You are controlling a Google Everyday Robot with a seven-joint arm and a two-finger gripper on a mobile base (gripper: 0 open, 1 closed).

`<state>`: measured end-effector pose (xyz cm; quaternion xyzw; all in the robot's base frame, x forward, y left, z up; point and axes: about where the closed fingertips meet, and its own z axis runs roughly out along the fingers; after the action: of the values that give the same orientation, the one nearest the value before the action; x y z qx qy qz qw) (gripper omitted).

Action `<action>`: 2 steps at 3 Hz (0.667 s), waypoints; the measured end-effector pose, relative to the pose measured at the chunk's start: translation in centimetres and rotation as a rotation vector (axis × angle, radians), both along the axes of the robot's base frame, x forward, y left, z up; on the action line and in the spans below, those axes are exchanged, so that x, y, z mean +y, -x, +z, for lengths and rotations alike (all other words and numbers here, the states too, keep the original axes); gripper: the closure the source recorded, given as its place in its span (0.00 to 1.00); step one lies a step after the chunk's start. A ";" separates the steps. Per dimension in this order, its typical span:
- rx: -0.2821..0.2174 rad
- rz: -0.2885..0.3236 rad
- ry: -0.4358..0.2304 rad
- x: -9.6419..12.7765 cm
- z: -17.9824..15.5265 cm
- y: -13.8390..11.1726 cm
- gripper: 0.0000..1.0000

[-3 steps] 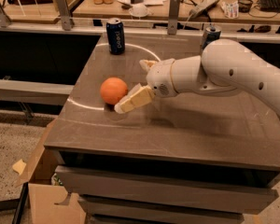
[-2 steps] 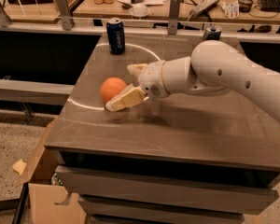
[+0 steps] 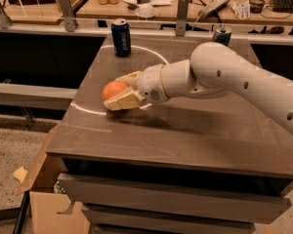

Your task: Move orange near pepsi can

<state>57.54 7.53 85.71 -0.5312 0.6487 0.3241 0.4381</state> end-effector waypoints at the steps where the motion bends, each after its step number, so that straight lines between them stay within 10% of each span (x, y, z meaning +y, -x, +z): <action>1: 0.003 -0.055 -0.031 -1.0 0.9 -1.4 0.88; 2: -0.078 -0.329 -0.076 -6.2 3.5 -7.3 1.00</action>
Offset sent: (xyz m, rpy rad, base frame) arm 0.1362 -0.1321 0.0657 0.1376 -0.1824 -0.6404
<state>64.86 1.37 89.18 -0.4132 0.6965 0.2515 0.5300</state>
